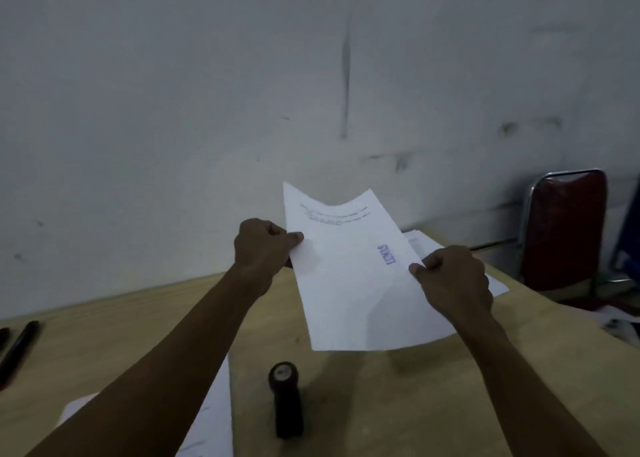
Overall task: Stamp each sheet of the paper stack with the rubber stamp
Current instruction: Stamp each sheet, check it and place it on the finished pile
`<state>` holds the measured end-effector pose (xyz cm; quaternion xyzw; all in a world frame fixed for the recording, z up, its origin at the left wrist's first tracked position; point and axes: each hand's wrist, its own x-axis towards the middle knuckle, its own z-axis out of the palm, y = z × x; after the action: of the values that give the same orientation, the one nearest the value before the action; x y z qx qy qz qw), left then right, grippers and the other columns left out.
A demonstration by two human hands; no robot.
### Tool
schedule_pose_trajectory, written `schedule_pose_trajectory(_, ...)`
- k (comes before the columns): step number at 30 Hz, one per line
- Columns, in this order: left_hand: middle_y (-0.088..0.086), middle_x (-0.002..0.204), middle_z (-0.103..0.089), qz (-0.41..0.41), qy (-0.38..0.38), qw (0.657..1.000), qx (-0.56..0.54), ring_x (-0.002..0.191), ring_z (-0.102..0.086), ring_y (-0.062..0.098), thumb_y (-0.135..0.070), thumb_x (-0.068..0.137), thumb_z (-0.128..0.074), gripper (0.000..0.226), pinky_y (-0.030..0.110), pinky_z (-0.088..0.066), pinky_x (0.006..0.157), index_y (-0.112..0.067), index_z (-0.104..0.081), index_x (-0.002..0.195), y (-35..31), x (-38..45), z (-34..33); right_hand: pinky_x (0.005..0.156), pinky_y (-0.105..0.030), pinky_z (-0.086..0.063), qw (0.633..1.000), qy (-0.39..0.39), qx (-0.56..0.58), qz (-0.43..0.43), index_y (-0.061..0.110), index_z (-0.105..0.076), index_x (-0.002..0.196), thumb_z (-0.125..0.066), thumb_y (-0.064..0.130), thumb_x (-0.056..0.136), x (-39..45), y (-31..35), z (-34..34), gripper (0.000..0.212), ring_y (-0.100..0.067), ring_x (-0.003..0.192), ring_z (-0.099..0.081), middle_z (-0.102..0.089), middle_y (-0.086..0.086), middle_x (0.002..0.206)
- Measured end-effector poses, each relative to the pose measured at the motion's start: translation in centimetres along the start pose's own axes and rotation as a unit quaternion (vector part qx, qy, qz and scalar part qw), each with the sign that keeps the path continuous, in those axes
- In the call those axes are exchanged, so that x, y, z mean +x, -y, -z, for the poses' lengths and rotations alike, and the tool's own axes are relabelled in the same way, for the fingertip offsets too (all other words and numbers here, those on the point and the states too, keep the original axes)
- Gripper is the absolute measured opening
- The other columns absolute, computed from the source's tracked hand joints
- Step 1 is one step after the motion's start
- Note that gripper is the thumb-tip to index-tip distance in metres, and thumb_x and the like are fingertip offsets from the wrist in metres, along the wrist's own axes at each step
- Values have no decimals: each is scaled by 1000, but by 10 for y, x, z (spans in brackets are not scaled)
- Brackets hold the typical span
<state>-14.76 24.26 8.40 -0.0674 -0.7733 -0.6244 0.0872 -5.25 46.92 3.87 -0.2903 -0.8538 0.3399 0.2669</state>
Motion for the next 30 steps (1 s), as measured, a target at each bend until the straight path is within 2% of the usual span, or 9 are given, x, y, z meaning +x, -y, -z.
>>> schedule_pose_trajectory(4,16,71,-67,42,55,994,80,52,-65,20,-7,79,-74,19,13,-34,30,3,-60,71,22,23,-60,76,-35,-45,992,7,-121,-31,13,-67,100,-67,37,90,38,-32,-9,25,-33,98,-65,-67,-10,104)
schedule_pose_trajectory(8,16,69,-69,76,102,980,152,53,-68,24,-7,75,-72,18,15,-34,33,5,-60,82,44,51,-119,75,-33,-41,981,5,-189,-32,12,-59,111,-59,38,95,78,-65,-18,31,-30,103,-64,-65,-10,110)
schedule_pose_trajectory(15,19,89,-68,104,119,967,198,76,-69,34,-10,65,-72,26,21,-41,44,-1,-57,84,72,89,-198,78,-35,-49,977,15,-212,-29,12,-57,103,-59,35,95,145,-113,-40,25,-28,96,-63,-63,-9,105)
schedule_pose_trajectory(19,12,94,-64,84,109,969,206,87,-65,30,-12,71,-72,22,29,-51,61,-7,-54,82,84,107,-235,68,-30,-42,973,-2,-232,-21,11,-58,100,-61,34,94,178,-134,-52,24,-20,81,-58,-60,-5,92)
schedule_pose_trajectory(21,6,89,-57,78,99,968,216,84,-57,24,-12,74,-72,22,28,-47,66,-10,-51,80,91,113,-249,70,-31,-47,971,-7,-238,-18,11,-58,96,-61,34,94,191,-145,-58,23,-20,80,-58,-58,-4,86)
schedule_pose_trajectory(23,1,80,-50,81,93,967,223,79,-49,21,-12,76,-72,26,27,-43,67,-12,-46,74,98,117,-257,78,-36,-52,971,-9,-240,-19,11,-59,96,-61,33,94,200,-152,-61,22,-23,87,-61,-61,-6,91)
schedule_pose_trajectory(26,-2,72,-47,79,100,965,229,65,-48,16,-13,76,-72,29,26,-43,59,-16,-44,69,104,122,-262,84,-40,-52,970,-17,-244,-13,10,-62,106,-62,34,93,208,-156,-63,27,-26,95,-61,-63,-8,102)
schedule_pose_trajectory(28,0,79,-50,74,101,958,257,69,-51,17,-18,74,-72,27,27,-44,61,-14,-45,75,106,124,-264,86,-40,-51,968,-18,-251,-9,12,-60,114,-63,36,92,212,-157,-65,33,-27,102,-60,-62,-8,110)
schedule_pose_trajectory(30,2,90,-51,74,105,948,290,82,-56,24,-23,72,-71,31,29,-46,69,-14,-45,85,107,123,-264,87,-42,-51,965,-18,-262,-6,11,-59,118,-63,38,92,213,-159,-66,37,-29,108,-58,-61,-10,116)
